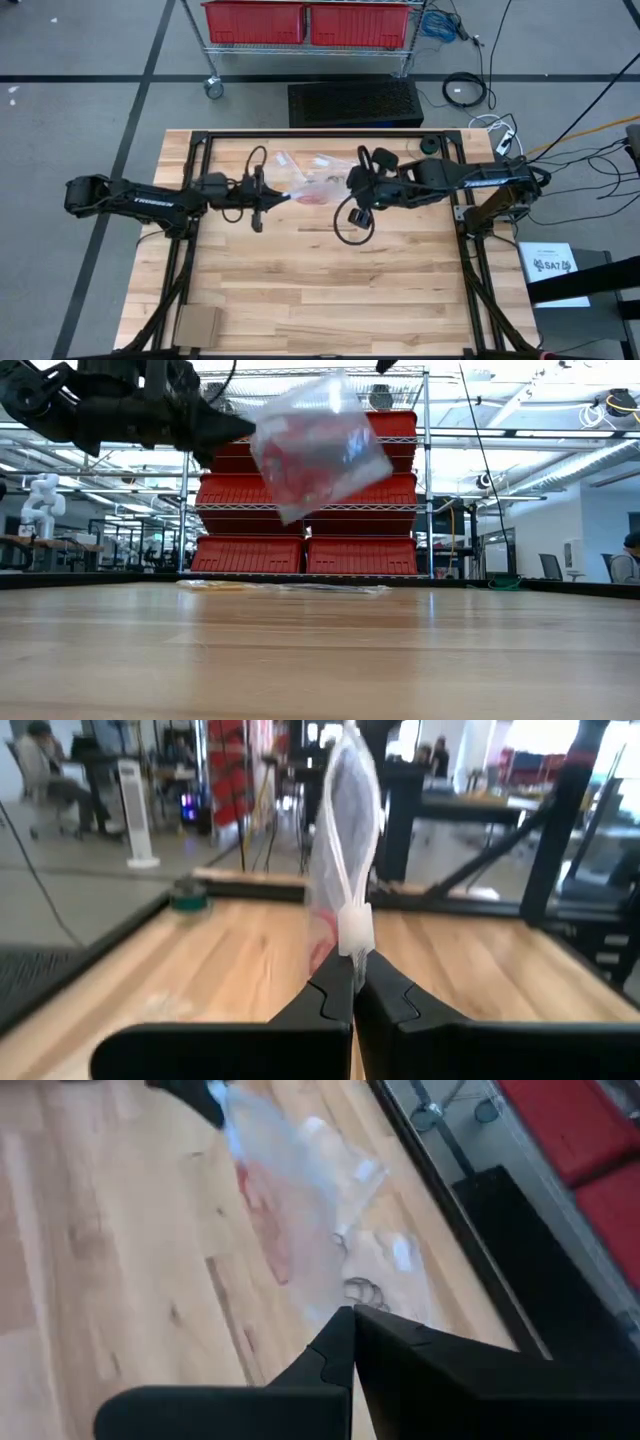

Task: Sort rubber bands
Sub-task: Close the bottom right transparent zip bag

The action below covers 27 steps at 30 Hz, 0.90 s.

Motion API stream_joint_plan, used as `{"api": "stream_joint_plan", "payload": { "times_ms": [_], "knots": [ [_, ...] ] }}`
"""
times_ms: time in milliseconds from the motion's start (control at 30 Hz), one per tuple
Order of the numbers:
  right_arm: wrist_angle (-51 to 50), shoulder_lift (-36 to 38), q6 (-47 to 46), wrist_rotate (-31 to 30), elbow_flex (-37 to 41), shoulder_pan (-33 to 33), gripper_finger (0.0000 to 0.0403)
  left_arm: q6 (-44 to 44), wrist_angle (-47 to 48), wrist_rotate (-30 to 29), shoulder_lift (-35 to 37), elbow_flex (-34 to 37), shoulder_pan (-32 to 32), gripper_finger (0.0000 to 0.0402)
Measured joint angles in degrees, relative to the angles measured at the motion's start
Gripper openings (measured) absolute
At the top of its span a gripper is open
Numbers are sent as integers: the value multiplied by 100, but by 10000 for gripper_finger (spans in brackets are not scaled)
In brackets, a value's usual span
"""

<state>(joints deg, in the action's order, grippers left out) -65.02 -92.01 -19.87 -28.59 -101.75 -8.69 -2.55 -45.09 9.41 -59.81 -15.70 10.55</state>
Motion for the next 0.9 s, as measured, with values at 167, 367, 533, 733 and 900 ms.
{"api": "stream_joint_plan", "payload": {
  "times_ms": [167,367,533,733,900],
  "knots": [
    [1269,-139,447,839,518,185,26,21,539,0,0,0,0,1],
    [2735,-1002,1665,1408,667,549,97,33,1165,40,-7,0,-2,1],
    [3668,-1536,2397,1804,669,809,129,26,1509,125,-7,0,-7,0],
    [4236,-1973,2375,2796,669,1069,125,24,1584,129,-8,-34,-15,0],
    [4603,-2118,2402,2893,669,1127,115,31,1674,130,-7,-83,-17,0]
  ]
}}
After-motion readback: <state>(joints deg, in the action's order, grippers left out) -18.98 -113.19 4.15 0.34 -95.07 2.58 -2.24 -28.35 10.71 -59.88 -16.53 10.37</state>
